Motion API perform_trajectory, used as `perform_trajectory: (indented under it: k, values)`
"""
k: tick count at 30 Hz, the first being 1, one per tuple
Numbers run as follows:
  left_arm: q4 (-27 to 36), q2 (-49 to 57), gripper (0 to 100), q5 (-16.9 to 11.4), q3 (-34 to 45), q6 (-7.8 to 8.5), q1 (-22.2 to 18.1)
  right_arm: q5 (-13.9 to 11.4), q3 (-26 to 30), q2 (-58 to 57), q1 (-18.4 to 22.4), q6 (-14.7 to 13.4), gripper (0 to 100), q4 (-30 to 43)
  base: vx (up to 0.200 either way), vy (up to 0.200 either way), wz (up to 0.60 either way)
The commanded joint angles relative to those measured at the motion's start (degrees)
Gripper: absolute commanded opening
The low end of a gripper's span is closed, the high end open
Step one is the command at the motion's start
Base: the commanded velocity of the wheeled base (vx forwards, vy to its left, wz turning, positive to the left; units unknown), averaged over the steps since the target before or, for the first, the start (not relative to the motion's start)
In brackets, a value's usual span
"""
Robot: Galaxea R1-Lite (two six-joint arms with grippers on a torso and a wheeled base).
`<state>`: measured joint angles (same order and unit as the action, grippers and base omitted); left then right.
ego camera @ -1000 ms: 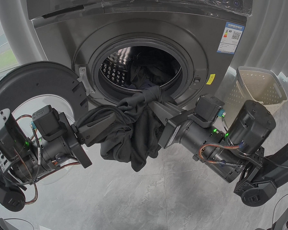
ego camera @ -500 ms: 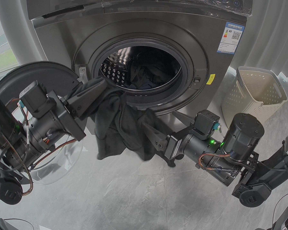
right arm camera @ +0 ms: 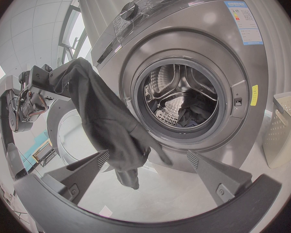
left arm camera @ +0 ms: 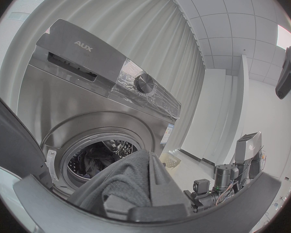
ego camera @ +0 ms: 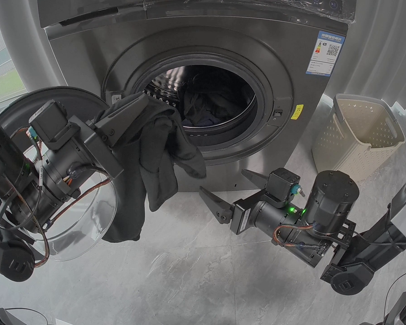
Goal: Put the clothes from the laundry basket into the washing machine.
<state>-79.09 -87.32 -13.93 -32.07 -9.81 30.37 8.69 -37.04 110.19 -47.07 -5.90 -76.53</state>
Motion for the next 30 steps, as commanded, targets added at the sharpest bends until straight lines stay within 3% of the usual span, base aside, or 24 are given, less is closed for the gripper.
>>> perform_trajectory:
  k: [1, 14, 24, 30]
  values:
    - [-0.01, -0.75, 0, 0.05, -0.18, -0.03, -0.22, 0.01, 0.21, 0.29, -0.04, 0.01, 100, -0.02, 0.000, 0.000, 0.00]
    - [-0.01, -0.92, 0, 0.05, -0.18, -0.21, -0.31, -0.52, -1.37, 0.29, 1.10, 0.80, 100, -0.11, 0.000, 0.000, 0.00]
    - [-0.01, -0.92, 0, 0.05, -0.18, -0.21, -0.22, -0.69, -6.65, 3.45, 2.33, 2.12, 100, -0.11, 0.000, 0.000, 0.00]
    - [-0.36, -0.92, 0, 0.05, 0.17, -0.21, 0.13, -2.01, -10.78, 6.26, 1.98, 2.30, 100, -0.11, 0.000, 0.000, 0.00]
